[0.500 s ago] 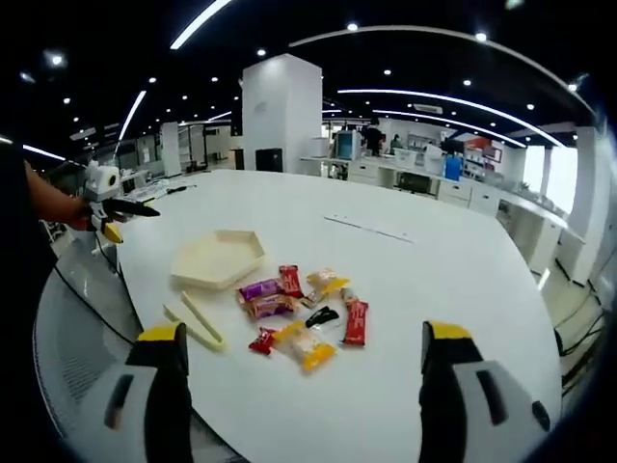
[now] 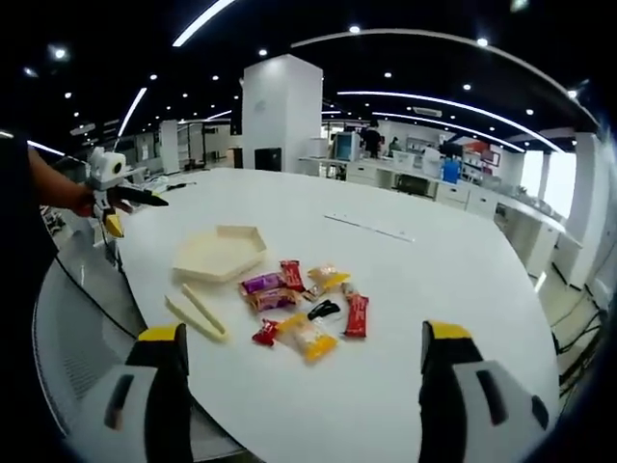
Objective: Place the target food into the container with the food tongs after gripping and lifting it, then release it inside without dropping or visibly crushing the food.
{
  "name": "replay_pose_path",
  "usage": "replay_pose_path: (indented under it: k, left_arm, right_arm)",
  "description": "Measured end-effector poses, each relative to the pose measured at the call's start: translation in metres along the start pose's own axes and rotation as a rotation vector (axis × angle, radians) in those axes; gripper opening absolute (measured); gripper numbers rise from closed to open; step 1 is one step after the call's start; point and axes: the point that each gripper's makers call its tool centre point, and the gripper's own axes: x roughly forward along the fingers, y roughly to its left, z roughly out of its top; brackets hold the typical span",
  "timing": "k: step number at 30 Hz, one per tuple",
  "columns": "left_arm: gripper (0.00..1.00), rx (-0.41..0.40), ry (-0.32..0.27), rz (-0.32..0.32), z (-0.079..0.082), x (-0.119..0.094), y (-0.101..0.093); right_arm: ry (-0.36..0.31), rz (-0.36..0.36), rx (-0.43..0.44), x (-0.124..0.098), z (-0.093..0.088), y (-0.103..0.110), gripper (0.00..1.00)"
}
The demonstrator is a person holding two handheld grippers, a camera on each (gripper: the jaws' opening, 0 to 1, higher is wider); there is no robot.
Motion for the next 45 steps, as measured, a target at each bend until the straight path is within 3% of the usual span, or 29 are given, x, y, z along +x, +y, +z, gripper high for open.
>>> replay_pose_path:
  k: [6,9,13,15,19,21,23,25,27,32,35,40,45]
  left_arm:
    - [0.89,0.044,0.026,-0.067,0.002,0.017,-0.020]
    - [0.83,0.146,0.057,-0.124,0.006,0.029,-0.030]
    - [0.79,0.198,0.091,-0.213,0.012,0.047,-0.046]
    - [0.76,0.220,0.134,-0.243,0.007,0.056,-0.051]
    - [0.72,0.259,0.159,-0.286,0.003,0.069,-0.063]
    - [0.67,0.386,0.197,-0.313,-0.001,0.076,-0.071]
    - [0.65,0.362,0.225,-0.366,-0.008,0.083,-0.085]
    - [0.63,0.356,0.240,-0.371,-0.013,0.090,-0.086]
    - [0.58,0.336,0.291,-0.402,-0.024,0.095,-0.090]
    - [0.53,0.354,0.388,-0.390,-0.047,0.112,-0.085]
    - [0.53,0.332,0.406,-0.388,-0.051,0.120,-0.086]
    - [0.43,0.439,0.462,-0.350,-0.057,0.126,-0.079]
    - [0.43,0.401,0.493,-0.347,-0.065,0.129,-0.081]
  right_arm:
    - [-0.006,0.032,-0.015,0.005,0.005,0.005,1.00]
    - [-0.006,0.048,-0.014,0.010,0.007,0.008,1.00]
    - [-0.011,0.064,-0.033,0.015,0.012,0.012,1.00]
    - [-0.026,0.066,-0.024,0.015,0.016,0.013,1.00]
    - [-0.040,0.066,-0.020,0.013,0.019,0.016,1.00]
    - [-0.050,0.069,0.004,0.011,0.018,0.019,1.00]
    - [-0.059,0.066,0.015,0.011,0.017,0.021,1.00]
    - [-0.065,0.066,0.026,0.010,0.015,0.024,1.00]
    - [-0.070,0.064,0.040,0.010,0.010,0.028,1.00]
    - [-0.067,0.053,0.075,0.006,-0.001,0.033,1.00]
    - [-0.067,0.048,0.084,0.001,-0.002,0.032,1.00]
    - [-0.064,0.039,0.082,-0.002,-0.004,0.027,1.00]
    - [-0.065,0.042,0.091,-0.001,-0.006,0.027,1.00]
